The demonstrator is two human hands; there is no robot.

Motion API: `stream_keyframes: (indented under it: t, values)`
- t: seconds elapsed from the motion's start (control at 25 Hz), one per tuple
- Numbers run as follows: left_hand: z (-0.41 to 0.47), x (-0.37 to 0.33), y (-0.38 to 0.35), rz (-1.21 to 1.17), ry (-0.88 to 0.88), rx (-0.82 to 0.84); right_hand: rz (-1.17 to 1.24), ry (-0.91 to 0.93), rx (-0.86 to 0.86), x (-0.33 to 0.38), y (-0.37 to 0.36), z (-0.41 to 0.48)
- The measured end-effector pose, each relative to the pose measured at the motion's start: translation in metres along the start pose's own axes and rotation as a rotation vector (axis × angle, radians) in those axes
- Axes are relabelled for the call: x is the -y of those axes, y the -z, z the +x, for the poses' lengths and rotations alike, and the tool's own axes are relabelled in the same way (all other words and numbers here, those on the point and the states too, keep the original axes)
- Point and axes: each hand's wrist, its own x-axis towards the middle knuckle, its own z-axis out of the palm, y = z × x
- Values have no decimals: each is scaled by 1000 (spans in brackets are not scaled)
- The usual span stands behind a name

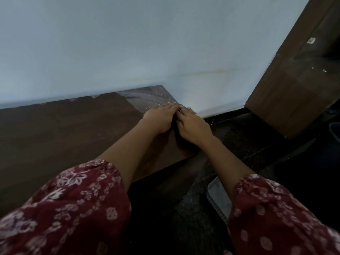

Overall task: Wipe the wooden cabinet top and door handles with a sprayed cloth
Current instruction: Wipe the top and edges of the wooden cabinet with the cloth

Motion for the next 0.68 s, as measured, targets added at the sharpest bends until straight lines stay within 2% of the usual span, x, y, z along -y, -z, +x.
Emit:
stream_keyframes:
  t: [0.28, 0.44, 0.56, 0.68]
  values:
    - [-38, 46, 12, -32, 194, 32, 14, 128, 24, 69, -5, 3]
    - [-69, 30, -2, -120, 40, -9, -28, 228, -11, 49, 4, -45]
    - [-58, 0, -14, -143, -57, -14, -48, 144, -40, 19, 10, -66]
    - [-29, -26, -18, -124, -69, -8, -22, 49, -52, -1, 13, -66]
